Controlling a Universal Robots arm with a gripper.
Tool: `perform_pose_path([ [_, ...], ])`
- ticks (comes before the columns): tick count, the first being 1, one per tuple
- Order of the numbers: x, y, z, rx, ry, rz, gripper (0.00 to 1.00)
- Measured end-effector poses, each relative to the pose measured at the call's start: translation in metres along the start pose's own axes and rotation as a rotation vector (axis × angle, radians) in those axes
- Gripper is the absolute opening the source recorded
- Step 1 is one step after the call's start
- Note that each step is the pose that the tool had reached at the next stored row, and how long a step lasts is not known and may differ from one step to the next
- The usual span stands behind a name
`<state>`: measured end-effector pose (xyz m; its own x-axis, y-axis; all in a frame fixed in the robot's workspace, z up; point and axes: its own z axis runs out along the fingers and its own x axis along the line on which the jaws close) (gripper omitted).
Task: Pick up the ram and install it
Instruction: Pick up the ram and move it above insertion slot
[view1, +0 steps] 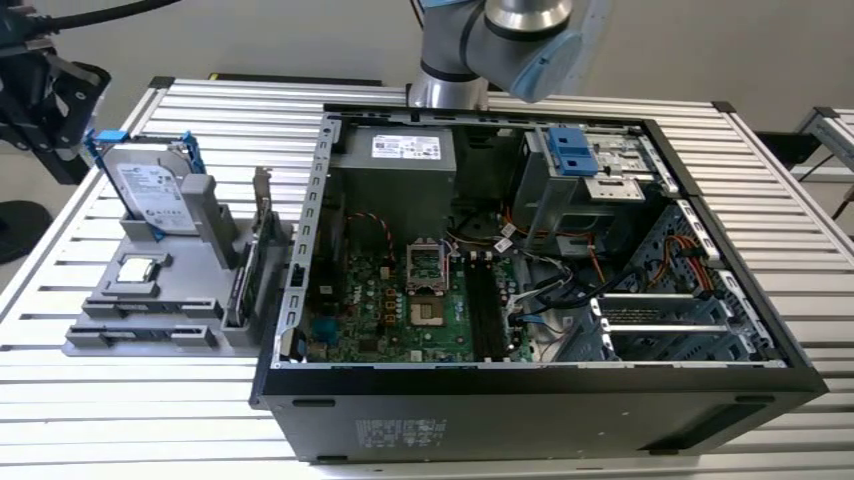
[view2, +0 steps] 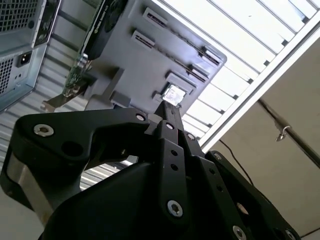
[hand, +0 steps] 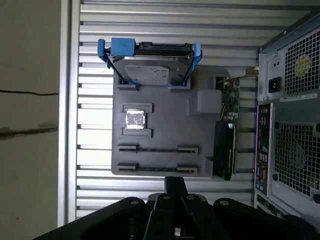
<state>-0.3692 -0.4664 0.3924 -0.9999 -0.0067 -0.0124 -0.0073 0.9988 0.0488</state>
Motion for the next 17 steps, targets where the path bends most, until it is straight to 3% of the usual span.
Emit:
perform_pose_path([
  [17, 0.0002, -0.0244, -0.0012, 0.0, 0.0019, 0.0, 0.0],
])
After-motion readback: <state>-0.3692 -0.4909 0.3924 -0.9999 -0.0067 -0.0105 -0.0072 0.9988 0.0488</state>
